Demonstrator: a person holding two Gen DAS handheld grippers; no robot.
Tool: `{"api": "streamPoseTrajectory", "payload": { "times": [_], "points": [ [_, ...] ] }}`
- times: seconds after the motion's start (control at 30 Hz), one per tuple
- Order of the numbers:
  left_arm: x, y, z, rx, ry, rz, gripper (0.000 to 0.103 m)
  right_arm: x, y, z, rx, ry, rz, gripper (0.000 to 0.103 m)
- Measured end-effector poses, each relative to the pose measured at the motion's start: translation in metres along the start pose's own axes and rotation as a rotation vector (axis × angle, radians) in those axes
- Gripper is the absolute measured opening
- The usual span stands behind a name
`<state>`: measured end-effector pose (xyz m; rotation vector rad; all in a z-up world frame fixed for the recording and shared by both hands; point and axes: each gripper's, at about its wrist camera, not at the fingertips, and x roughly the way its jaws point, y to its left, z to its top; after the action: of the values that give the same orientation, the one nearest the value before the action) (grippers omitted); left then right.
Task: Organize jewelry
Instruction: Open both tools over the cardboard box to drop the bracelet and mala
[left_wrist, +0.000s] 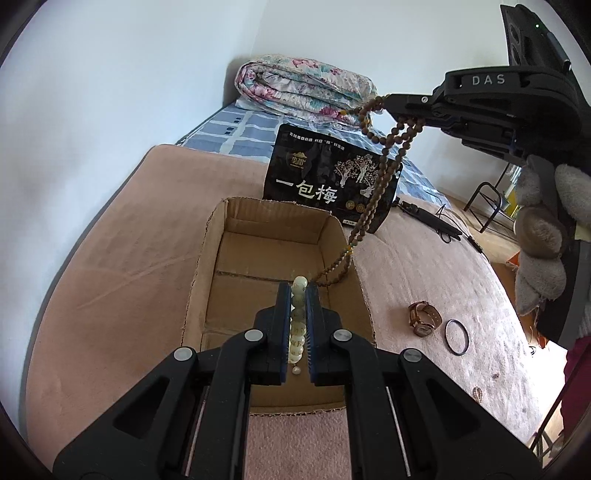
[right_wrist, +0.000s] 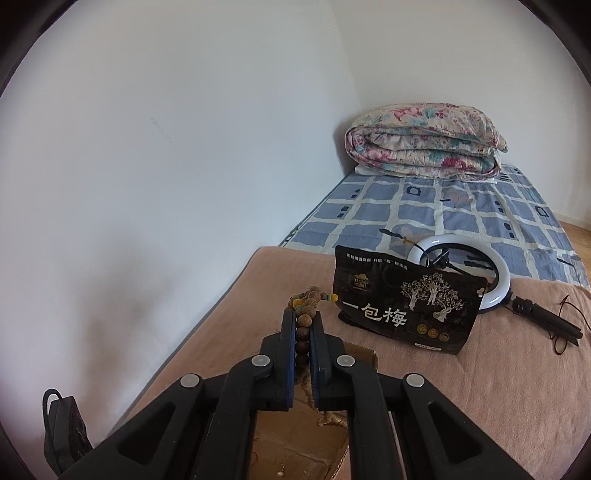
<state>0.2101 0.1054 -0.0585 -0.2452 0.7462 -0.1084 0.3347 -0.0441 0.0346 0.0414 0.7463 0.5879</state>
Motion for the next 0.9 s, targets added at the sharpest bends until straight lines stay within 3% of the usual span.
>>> {"api": "streamPoseTrajectory", "payload": {
  "times": [0.5, 0.57, 0.6, 0.63, 0.9],
  "points": [
    [0.025, -0.002, 0.006, -0.006, 0.041, 0.01, 0.005, 0.064, -0.031, -0.029, 0.05, 0.119, 0.009, 0.005],
    [0.025, -0.002, 0.007, -0.005, 0.043, 0.011, 0.005, 0.068, -0.033, -0.032, 0.062, 0.13, 0.005, 0.014],
    [0.025, -0.003, 0.008, -0.005, 0.046, 0.008, 0.005, 0.068, -0.035, -0.033, 0.071, 0.131, 0.002, 0.023],
    [0.025, -0.003, 0.008, -0.005, 0.045, 0.007, 0.005, 0.066, -0.037, -0.033, 0.082, 0.125, 0.001, 0.037],
    [0.01, -0.008, 0.011, 0.0, 0.021, 0.012, 0.005, 0.046, -0.035, -0.032, 0.075, 0.104, -0.037, 0.04]
  ]
}}
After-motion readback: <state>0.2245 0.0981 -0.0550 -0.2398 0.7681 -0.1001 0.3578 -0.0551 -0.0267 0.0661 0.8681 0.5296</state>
